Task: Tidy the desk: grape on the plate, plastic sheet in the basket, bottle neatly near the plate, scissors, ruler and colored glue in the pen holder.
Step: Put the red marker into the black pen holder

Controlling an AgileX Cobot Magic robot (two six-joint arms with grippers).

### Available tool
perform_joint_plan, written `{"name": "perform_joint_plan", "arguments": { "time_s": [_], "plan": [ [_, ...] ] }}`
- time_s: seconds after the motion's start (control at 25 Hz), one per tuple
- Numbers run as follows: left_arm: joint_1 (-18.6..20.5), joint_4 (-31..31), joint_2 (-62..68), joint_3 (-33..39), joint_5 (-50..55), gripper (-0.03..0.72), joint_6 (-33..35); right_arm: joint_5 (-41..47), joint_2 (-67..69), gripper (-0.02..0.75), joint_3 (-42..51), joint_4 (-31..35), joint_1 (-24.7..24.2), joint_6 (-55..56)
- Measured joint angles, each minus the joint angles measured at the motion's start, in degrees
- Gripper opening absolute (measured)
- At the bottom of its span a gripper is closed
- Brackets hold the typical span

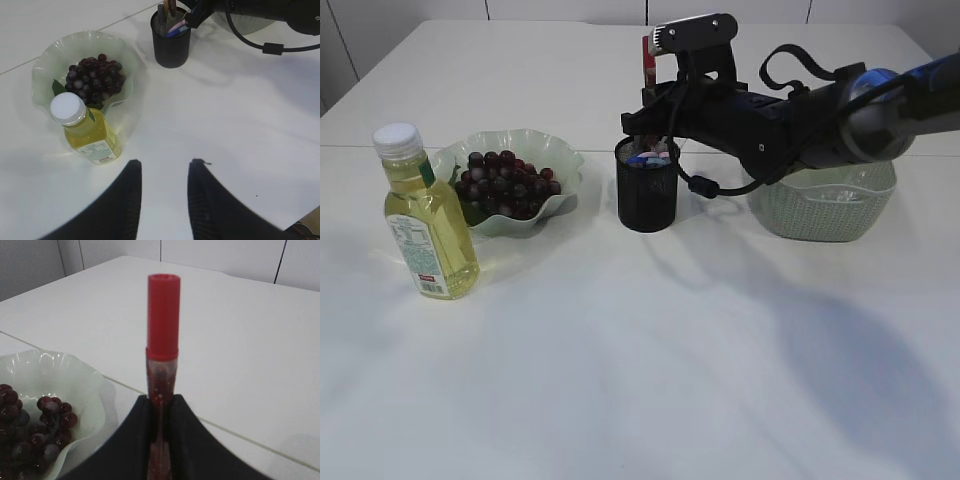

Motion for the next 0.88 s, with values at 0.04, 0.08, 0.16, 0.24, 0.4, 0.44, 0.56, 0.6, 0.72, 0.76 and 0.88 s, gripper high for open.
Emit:
{"name": "perform_joint_plan", "arguments": {
  "time_s": [0.04,0.08,0.16,0.24,0.4,0.44,0.56,0.6,0.72,0.76,0.88],
  "plan": [
    [0.0,0.0,0.0,0.0,0.0,0.237,0.0,0.0,0.1,0.102,0.0,0.0,0.0,0.0],
    [0.0,0.0,0.0,0.0,0.0,0.237,0.0,0.0,0.4,0.102,0.0,0.0,0.0,0.0],
    [0.0,0.0,0.0,0.0,0.0,0.237,0.0,0.0,0.4,0.102,0.0,0.0,0.0,0.0],
    [0.0,0.0,0.0,0.0,0.0,0.237,0.0,0.0,0.4,0.102,0.0,0.0,0.0,0.0],
    [0.0,0.0,0.0,0.0,0.0,0.237,0.0,0.0,0.5,0.102,0.0,0.0,0.0,0.0],
    [0.0,0.0,0.0,0.0,0.0,0.237,0.0,0.0,0.5,0.102,0.0,0.0,0.0,0.0],
    [0.0,0.0,0.0,0.0,0.0,0.237,0.0,0.0,0.5,0.102,0.0,0.0,0.0,0.0],
    [0.0,0.0,0.0,0.0,0.0,0.237,0.0,0.0,0.5,0.102,0.0,0.0,0.0,0.0],
    [0.0,0.0,0.0,0.0,0.0,0.237,0.0,0.0,0.5,0.103,0.0,0.0,0.0,-0.1],
    [0.0,0.0,0.0,0.0,0.0,0.237,0.0,0.0,0.5,0.105,0.0,0.0,0.0,-0.1],
    [0.0,0.0,0.0,0.0,0.0,0.237,0.0,0.0,0.5,0.112,0.0,0.0,0.0,-0.1]
  ]
}}
